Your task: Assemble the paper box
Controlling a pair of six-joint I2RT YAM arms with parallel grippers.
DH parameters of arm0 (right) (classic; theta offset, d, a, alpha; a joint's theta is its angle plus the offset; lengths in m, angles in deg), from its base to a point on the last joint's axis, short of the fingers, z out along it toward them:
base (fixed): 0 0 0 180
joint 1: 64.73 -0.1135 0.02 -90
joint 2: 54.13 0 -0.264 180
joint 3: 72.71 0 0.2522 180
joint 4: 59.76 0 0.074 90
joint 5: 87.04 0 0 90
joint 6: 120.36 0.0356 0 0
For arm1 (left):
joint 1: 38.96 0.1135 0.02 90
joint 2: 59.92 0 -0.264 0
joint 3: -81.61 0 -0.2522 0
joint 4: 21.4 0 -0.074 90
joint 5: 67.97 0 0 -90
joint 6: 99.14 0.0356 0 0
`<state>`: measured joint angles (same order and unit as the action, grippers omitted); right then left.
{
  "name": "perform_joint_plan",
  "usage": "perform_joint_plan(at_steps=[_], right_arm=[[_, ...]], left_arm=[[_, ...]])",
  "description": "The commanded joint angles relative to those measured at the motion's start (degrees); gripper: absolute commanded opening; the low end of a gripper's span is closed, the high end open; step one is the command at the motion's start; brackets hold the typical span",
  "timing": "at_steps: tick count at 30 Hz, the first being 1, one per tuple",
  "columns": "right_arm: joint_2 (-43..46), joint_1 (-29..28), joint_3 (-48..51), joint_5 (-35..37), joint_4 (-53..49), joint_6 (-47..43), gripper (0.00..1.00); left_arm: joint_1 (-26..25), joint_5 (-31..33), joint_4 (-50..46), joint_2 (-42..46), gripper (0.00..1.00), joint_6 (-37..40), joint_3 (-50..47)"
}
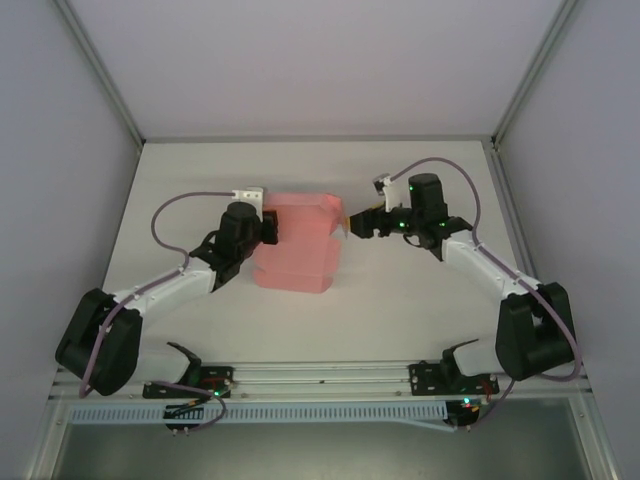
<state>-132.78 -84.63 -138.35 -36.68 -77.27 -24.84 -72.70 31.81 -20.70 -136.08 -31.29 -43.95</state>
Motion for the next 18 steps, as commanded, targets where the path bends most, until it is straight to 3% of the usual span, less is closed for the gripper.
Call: perform_joint_plan(at_steps=[1, 12, 18], right_arm=[[-0.2, -1.9, -1.0, -7.2, 1.6, -4.1, 0.75], [-5.0, -6.5, -5.3, -0.2, 1.6, -5.2, 0.65], [-6.0, -10.4, -6.3, 11.4, 2.9, -4.2, 0.57]], left_arm=[[0.2, -1.3, -0.2, -0.7, 0.0, -0.2, 0.4], [0.1, -2.3, -0.6, -2.2, 0.0, 0.3, 1.3], [0.1, -2.2, -1.3, -2.5, 0.0, -0.3, 1.6]])
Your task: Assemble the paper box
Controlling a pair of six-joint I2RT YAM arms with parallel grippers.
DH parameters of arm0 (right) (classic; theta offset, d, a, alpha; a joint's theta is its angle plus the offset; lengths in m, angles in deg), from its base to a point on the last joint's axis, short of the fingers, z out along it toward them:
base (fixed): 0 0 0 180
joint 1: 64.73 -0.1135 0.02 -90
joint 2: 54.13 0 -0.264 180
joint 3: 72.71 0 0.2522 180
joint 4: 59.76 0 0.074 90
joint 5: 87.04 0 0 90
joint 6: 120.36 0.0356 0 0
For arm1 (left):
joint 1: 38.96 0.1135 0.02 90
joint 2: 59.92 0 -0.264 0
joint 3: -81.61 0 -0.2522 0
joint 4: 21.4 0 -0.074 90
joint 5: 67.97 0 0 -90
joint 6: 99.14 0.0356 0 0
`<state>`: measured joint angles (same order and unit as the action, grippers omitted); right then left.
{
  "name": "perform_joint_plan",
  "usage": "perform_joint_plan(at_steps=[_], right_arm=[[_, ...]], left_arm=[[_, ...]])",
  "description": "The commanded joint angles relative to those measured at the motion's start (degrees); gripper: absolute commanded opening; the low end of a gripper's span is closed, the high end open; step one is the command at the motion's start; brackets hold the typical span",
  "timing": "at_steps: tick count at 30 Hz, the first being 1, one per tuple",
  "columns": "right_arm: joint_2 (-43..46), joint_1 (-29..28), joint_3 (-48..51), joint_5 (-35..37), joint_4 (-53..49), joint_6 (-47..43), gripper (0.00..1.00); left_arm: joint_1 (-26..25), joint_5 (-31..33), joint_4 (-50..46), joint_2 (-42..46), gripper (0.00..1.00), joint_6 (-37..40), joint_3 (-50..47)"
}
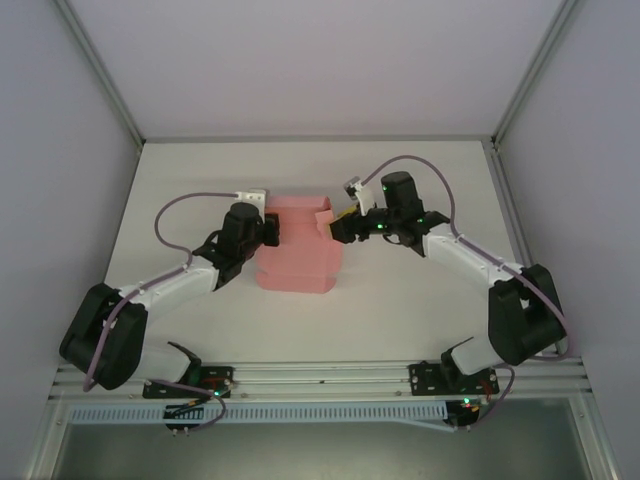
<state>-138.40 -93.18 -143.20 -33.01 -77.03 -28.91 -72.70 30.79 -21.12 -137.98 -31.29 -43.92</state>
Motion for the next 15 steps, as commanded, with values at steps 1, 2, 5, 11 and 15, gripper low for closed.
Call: perform_joint_plan(at_steps=[1, 2, 5, 11, 15], right_arm=[[-0.4, -2.9, -1.1, 11.3, 3.5, 0.4, 0.57], [-0.4, -4.0, -0.9, 14.4, 4.3, 0.6, 0.57], [-0.3, -7.4, 1.1, 28.9, 9.4, 2.0, 0.51], [-3.9, -12.7, 1.5, 49.3, 16.1, 4.6, 0.32], [-8.6, -15.4, -1.4, 62.1, 16.3, 4.2, 0.22]], left_arm=[[0.2, -1.2, -1.1, -0.7, 0.0, -0.4, 1.8], [0.1, -1.2, -1.3, -0.8, 0.0, -0.6, 2.0], [-0.1, -0.9, -2.6, -1.5, 0.0, -1.4, 3.0], [-1.6, 0.2, -4.3, -2.4, 0.0, -2.2, 4.9], [-3.1, 1.7, -5.2, -2.9, 0.0, -3.3, 6.3]])
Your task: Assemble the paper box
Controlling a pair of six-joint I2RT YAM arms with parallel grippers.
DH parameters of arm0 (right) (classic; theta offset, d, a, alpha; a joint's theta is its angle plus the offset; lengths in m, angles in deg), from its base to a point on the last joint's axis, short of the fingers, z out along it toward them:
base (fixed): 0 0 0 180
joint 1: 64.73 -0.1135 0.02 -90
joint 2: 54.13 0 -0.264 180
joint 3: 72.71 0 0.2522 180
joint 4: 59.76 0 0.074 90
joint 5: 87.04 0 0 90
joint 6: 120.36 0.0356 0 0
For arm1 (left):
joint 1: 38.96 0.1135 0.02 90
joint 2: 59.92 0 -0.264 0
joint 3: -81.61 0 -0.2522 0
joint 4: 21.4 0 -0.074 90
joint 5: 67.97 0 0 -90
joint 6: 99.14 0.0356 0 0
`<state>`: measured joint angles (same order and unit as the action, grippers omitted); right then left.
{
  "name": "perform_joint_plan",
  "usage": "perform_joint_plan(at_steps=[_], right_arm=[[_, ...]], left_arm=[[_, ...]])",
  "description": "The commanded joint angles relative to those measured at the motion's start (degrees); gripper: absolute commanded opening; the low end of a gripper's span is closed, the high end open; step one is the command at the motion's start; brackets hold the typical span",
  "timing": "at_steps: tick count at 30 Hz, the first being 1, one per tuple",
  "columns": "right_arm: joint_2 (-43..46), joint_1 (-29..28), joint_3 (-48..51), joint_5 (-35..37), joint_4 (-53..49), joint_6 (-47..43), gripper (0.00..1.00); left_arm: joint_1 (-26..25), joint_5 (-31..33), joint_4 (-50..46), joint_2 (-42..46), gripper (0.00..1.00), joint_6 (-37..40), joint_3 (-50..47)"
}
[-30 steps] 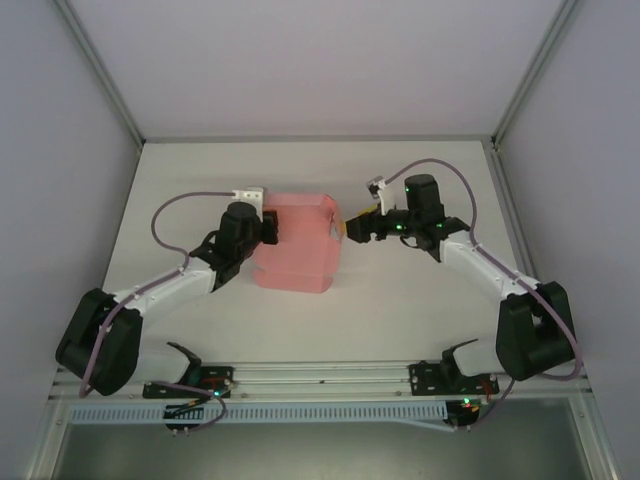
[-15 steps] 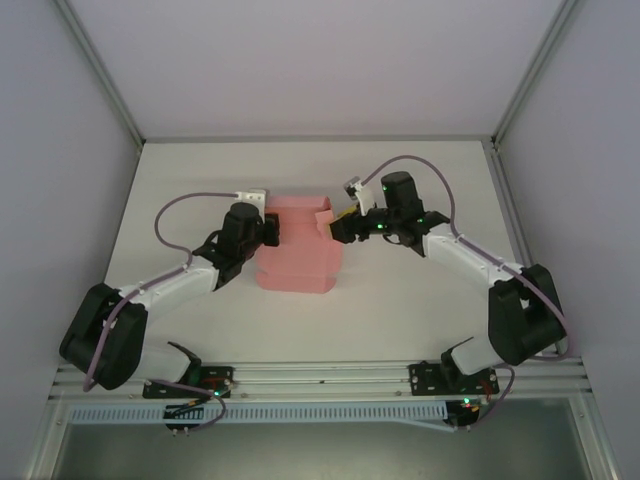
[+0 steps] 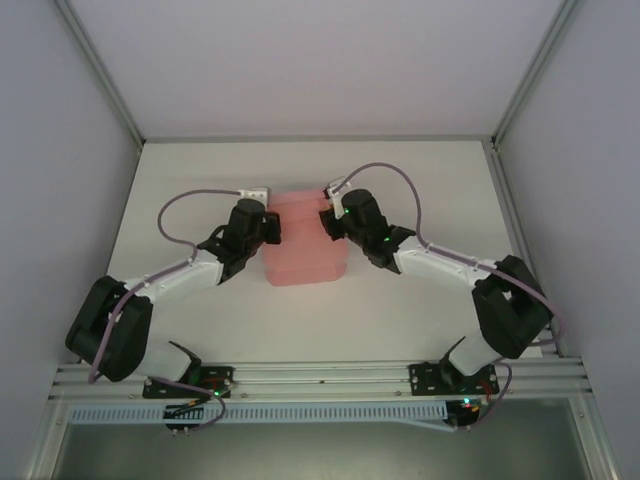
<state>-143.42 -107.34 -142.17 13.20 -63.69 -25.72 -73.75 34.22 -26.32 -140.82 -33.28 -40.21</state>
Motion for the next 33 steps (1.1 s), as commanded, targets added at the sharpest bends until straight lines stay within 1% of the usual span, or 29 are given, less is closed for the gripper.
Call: perform_joint_plan(at_steps=[1, 2, 3, 5, 6, 9, 11, 13, 17, 18, 19, 22, 24, 27, 29, 30, 31, 32, 33], right_arm=[[-4.8, -1.7, -3.2, 20.1, 3.0, 1.0, 0.19], [-6.3, -2.2, -3.7, 23.9, 3.6, 1.0, 0.16], [-7.8, -2.6, -4.4, 29.8, 3.9, 2.9, 0.13], [-10.2, -2.8, -5.7, 36.0, 3.5, 3.5, 0.09], [-11.5, -2.8, -6.7, 40.9, 2.8, 4.3, 0.07], [-15.1, -2.9, -9.3, 51.1, 0.0, 3.5, 0.06], [-16.2, -2.5, -9.5, 55.3, 0.0, 2.3, 0.06], [-16.2, -1.7, -9.1, 58.0, -0.8, 2.4, 0.07], [-15.7, 0.4, -7.0, 65.3, 0.7, 0.2, 0.09], [-15.3, 1.1, -6.2, 66.5, 0.4, 0.4, 0.06], [-14.7, 1.7, -5.5, 67.1, 0.3, 0.4, 0.03], [-13.6, 2.8, -3.9, 71.9, 0.7, 0.2, 0.04], [-13.4, 3.3, -3.2, 73.7, 2.4, -1.3, 0.04], [-13.4, 3.3, -2.7, 74.0, 3.9, -2.0, 0.07], [-13.5, 3.0, -3.0, 73.9, 3.8, -1.0, 0.07], [-13.6, 2.8, -3.0, 73.0, 4.1, -0.8, 0.07], [-13.2, 2.5, -2.9, 70.8, 4.4, 0.2, 0.08], [-12.2, 2.2, -2.2, 64.7, 5.6, 0.3, 0.1], [-11.2, 1.9, -1.4, 59.9, 6.9, 1.7, 0.14]], left_arm=[[-2.3, -1.5, -0.5, -0.4, 0.0, -2.0, 3.1], [-2.6, -1.0, -1.0, -0.5, 0.0, -3.0, 3.4], [-2.9, 0.0, -1.5, -1.0, 0.0, -4.2, 3.9], [-3.0, 2.2, -2.4, -1.7, 0.0, -6.6, 4.3], [-2.9, 4.9, -4.0, -2.3, 0.0, -9.1, 4.9], [-2.1, 10.9, -12.5, -4.7, 0.0, -15.5, 8.6], [-0.9, 12.6, -18.4, -6.2, 0.0, -19.3, 10.7], [0.5, 13.8, -22.9, -7.0, 0.0, -22.4, 11.6], [1.7, 21.3, -30.8, -6.7, 0.0, -28.2, 11.4], [2.3, 23.2, -32.6, -6.5, 0.0, -30.4, 10.8], [3.2, 23.7, -33.6, -6.4, 0.0, -30.9, 10.4], [6.0, 23.9, -36.7, -6.3, 0.0, -33.2, 9.0], [6.4, 24.1, -38.0, -6.0, 0.0, -34.0, 8.8], [6.4, 24.5, -39.4, -5.8, 0.0, -34.1, 9.6], [5.9, 24.1, -39.6, -5.6, 0.0, -33.7, 10.4], [5.5, 23.1, -38.6, -5.5, 0.0, -32.3, 10.7], [4.8, 21.7, -37.1, -5.2, 0.0, -30.4, 11.0], [4.0, 20.2, -34.7, -4.8, 0.0, -28.3, 11.1], [3.2, 18.3, -31.2, -4.3, 0.0, -25.7, 10.6]])
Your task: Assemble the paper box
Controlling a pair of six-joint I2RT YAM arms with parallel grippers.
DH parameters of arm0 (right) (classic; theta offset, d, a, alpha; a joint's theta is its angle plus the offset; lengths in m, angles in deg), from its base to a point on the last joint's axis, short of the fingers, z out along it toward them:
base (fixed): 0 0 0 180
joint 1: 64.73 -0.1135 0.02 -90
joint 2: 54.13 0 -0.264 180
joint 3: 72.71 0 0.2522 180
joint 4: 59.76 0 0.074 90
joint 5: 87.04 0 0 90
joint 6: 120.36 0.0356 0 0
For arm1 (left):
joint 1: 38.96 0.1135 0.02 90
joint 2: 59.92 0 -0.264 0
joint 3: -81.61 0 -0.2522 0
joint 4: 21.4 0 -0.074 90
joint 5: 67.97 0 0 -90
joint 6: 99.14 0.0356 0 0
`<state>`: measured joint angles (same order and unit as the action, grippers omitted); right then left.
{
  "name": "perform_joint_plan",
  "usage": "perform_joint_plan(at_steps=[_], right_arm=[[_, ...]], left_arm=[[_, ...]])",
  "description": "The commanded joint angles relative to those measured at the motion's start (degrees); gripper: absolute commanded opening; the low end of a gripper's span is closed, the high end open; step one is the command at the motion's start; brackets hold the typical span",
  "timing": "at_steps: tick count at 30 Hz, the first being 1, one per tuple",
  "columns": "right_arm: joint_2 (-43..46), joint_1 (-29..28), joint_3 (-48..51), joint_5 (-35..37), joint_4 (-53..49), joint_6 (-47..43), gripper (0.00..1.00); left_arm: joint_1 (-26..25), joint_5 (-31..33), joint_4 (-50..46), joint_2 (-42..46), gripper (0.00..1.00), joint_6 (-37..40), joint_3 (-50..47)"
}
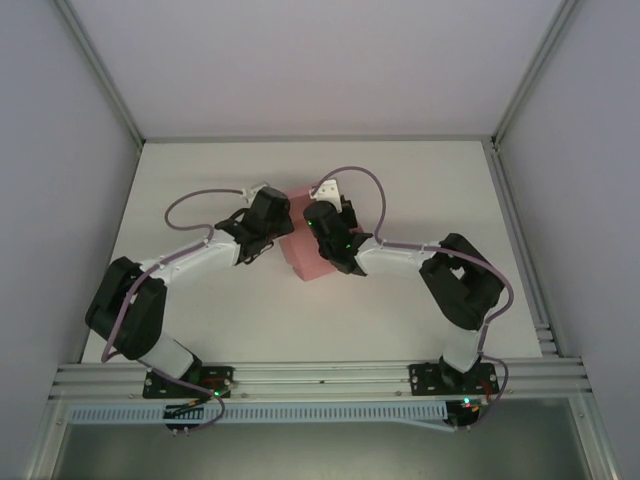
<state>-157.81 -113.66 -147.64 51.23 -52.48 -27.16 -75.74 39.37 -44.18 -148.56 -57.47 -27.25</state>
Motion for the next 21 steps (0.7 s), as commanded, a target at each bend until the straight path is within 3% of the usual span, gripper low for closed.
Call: perform_joint_plan(at_steps=[1, 3, 7, 11, 12, 13, 17, 21], right_arm=[[4.3, 7.7, 4.9, 16.5, -3.3, 5.1, 0.18], [6.3, 7.4, 7.4, 2.3, 1.2, 4.1, 0.33], [9.9, 6.9, 11.8, -19.8, 10.6, 2.3, 0.5], [15.2, 6.6, 13.9, -37.9, 11.6, -1.1, 0.84], [16.9, 6.5, 14.5, -39.1, 11.0, -0.6, 0.88], [18.8, 6.4, 15.1, -41.3, 10.3, -0.9, 0.99], [26.3, 6.7, 17.6, -41.9, 7.8, -0.7, 1.0], [35.2, 7.7, 20.8, -39.3, 4.7, 1.7, 1.0]], left_arm=[[4.8, 11.0, -10.8, 3.9, 0.0, -0.4, -2.6], [4.1, 5.8, -5.0, 4.6, 0.0, 2.6, -3.1], [3.3, -0.7, 0.8, 4.0, 0.0, 5.8, -1.6], [2.9, -2.5, 0.6, 2.0, 0.0, 8.9, 1.2], [2.9, -2.9, 0.6, 1.6, 0.0, 9.6, 1.5], [2.9, -3.1, 0.7, 1.3, 0.0, 10.3, 1.8], [3.0, -4.4, 0.9, 0.9, 0.0, 14.4, 2.3], [4.4, -9.5, -1.0, 0.1, 0.0, 27.1, 5.1]])
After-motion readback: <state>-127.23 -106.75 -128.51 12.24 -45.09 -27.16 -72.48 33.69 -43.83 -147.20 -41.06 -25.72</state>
